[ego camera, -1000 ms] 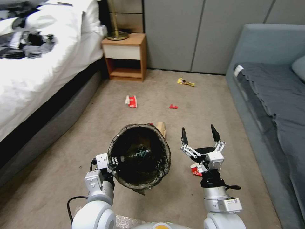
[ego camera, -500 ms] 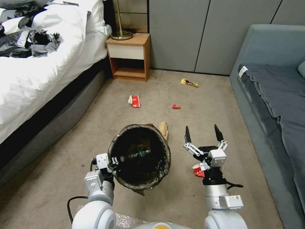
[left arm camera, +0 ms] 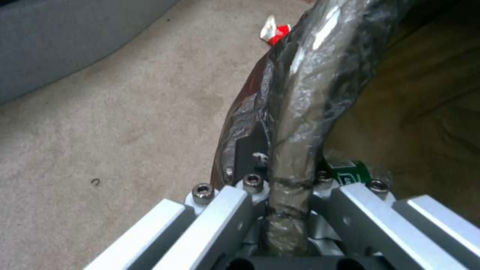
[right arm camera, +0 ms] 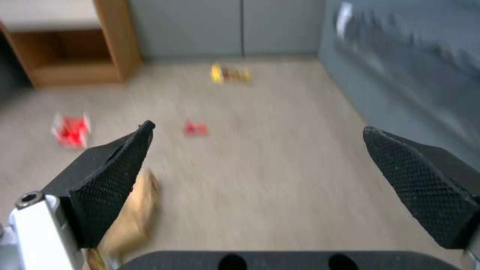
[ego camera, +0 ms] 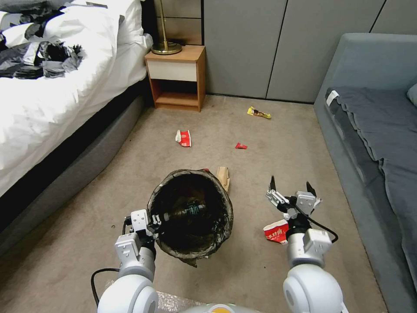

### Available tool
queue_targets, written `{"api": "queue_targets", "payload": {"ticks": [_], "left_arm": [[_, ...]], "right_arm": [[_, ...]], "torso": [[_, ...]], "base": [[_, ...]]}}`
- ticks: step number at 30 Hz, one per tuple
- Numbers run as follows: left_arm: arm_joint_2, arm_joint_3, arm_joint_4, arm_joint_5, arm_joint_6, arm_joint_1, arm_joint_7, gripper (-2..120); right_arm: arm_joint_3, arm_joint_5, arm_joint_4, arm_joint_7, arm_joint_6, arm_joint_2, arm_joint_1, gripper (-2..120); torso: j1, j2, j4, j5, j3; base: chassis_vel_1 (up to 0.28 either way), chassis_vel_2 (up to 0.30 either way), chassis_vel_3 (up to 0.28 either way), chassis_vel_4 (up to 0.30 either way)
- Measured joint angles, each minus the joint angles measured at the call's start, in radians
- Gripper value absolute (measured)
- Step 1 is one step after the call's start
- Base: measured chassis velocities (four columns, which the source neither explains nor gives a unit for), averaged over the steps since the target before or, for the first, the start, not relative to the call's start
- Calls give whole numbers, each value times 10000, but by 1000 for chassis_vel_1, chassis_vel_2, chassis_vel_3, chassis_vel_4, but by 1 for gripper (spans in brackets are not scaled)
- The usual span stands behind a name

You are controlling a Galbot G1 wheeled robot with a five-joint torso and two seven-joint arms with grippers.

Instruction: Pick up the trash bin, then pick up the garbage from the floor and place it into the trash bin.

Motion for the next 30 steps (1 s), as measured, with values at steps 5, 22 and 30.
{"api": "queue_targets", "payload": {"ticks": [5, 22, 30], "left_arm": [[10, 46, 0, 31, -5, 7, -3, 0], [41, 178, 23, 79, -25, -19, 5, 0], [75, 122, 12, 65, -25, -9, 7, 0]], "right_arm": [[92, 931, -1050, 436, -990, -170, 616, 100], [-45, 4493, -3882, 1487, -2810, -412, 2091, 100], [26, 4636, -5305, 1397, -2839, -500, 2671, 100]], "torso": [[0, 0, 0, -1, 0], [1, 0, 2, -1, 0], [1, 0, -1, 0, 0]], "base": [[0, 0, 0, 0], [0, 0, 0, 0], [0, 0, 0, 0]]}}
